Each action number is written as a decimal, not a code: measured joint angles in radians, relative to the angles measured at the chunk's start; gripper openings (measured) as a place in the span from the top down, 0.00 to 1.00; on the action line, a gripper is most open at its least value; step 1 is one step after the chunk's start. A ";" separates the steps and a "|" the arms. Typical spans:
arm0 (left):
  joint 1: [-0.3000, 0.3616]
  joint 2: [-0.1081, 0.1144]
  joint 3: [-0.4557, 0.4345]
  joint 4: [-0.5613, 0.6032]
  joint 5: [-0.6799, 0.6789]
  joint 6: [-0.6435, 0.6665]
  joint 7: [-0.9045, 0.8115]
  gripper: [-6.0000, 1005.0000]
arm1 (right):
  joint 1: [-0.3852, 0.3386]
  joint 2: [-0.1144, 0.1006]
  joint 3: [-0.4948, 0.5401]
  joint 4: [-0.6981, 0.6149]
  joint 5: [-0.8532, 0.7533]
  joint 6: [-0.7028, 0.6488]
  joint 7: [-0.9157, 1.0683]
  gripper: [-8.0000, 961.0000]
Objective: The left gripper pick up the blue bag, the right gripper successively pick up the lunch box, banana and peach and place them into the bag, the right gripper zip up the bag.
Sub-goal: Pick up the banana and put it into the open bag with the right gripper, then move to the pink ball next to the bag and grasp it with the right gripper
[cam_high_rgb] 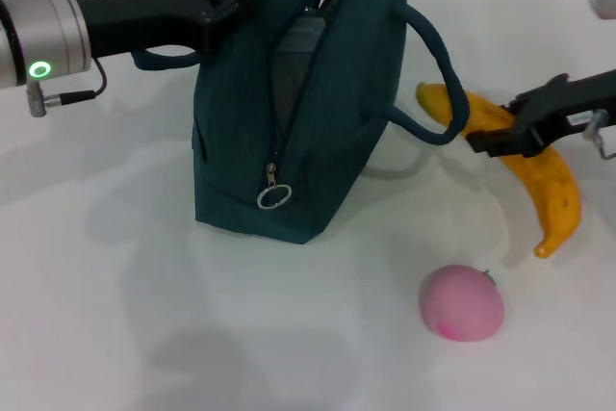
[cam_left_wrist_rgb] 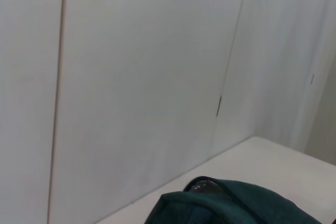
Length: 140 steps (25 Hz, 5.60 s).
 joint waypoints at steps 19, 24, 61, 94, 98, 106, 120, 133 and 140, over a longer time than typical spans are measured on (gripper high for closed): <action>0.061 -0.003 0.000 -0.022 -0.146 0.039 0.145 0.95 | -0.165 0.005 0.164 0.067 0.550 0.228 -0.385 0.54; 0.063 -0.005 0.002 -0.065 -0.188 0.071 0.215 0.95 | -0.128 0.000 0.154 0.285 1.026 0.120 -0.748 0.54; 0.018 -0.003 0.019 -0.117 -0.211 0.077 0.218 0.95 | 0.138 0.012 -0.666 0.758 2.071 0.062 -1.638 0.48; 0.011 -0.003 0.011 -0.131 -0.218 0.040 0.279 0.95 | 0.056 0.012 -0.777 0.739 2.280 0.057 -1.575 0.29; 0.017 -0.003 0.012 -0.131 -0.234 0.036 0.293 0.95 | -0.002 0.012 -0.731 0.743 2.290 -0.022 -1.590 0.30; 0.025 -0.003 0.012 -0.131 -0.239 0.020 0.296 0.95 | -0.098 0.005 -0.693 0.751 2.282 -0.104 -1.595 0.30; 0.068 -0.001 0.012 -0.132 -0.226 -0.001 0.310 0.95 | -0.233 -0.166 -0.433 0.153 1.213 0.199 -0.751 0.37; 0.031 -0.003 0.014 -0.144 -0.225 -0.006 0.310 0.95 | -0.204 -0.010 -0.122 -0.177 0.220 -0.080 -0.101 0.31; 0.028 0.000 0.013 -0.154 -0.221 -0.020 0.310 0.95 | -0.119 -0.004 -0.130 -0.134 0.172 -0.170 -0.092 0.14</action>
